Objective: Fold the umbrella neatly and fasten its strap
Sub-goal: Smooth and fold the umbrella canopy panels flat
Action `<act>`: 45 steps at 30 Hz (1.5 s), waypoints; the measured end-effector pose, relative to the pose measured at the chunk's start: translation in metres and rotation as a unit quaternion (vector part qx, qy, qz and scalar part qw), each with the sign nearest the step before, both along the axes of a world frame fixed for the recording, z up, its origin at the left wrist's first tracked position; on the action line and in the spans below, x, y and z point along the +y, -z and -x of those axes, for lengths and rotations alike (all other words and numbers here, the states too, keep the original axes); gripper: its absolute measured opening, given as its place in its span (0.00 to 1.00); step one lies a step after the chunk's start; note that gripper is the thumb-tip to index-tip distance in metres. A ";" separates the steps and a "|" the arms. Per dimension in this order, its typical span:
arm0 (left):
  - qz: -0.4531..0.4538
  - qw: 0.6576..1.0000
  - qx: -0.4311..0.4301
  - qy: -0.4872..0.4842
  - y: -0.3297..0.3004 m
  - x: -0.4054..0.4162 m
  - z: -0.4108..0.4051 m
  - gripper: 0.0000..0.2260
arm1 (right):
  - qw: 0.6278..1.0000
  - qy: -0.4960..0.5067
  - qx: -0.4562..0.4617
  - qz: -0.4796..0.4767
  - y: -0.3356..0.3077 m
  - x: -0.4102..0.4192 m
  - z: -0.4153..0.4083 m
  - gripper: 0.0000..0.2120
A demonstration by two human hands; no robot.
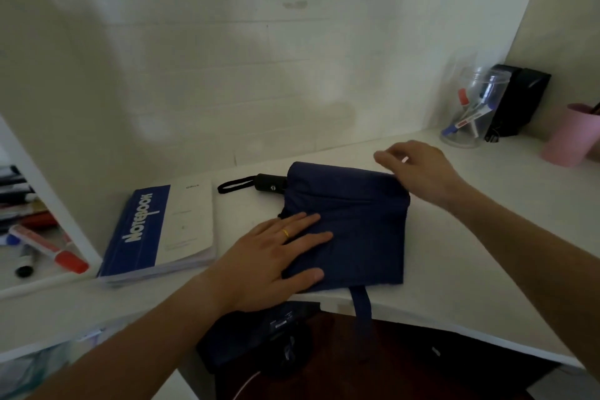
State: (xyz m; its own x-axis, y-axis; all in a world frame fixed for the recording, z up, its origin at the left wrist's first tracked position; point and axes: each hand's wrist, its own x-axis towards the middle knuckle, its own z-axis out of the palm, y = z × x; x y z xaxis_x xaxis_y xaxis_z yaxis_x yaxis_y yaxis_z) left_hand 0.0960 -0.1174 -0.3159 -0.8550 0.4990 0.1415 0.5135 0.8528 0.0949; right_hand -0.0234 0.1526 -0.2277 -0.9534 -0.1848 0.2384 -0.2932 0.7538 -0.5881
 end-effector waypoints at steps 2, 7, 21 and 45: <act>-0.006 1.000 0.000 0.002 0.000 0.000 -0.001 0.28 | 0.980 0.015 -0.192 0.044 -0.004 -0.001 0.030 0.23; -0.019 1.000 0.008 0.009 0.002 0.000 0.000 0.28 | 0.957 -0.029 -0.289 0.000 -0.007 0.003 0.057 0.14; -0.021 0.999 0.032 0.012 0.005 -0.001 -0.001 0.27 | 0.972 -0.144 -0.013 0.184 -0.046 -0.003 -0.029 0.12; -0.461 0.853 0.005 -0.244 -0.017 0.039 -0.026 0.25 | 0.936 -0.181 0.263 -0.148 0.089 0.007 -0.128 0.22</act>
State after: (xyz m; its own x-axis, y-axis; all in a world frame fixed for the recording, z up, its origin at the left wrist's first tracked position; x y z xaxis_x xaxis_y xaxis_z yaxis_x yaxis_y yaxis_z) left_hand 0.1220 -0.0784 -0.2984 -0.9259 -0.2434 0.2890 0.1221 0.5309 0.8386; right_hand 0.1043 0.1593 -0.3165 -0.5811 -0.6055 0.5437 -0.7510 0.6564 -0.0717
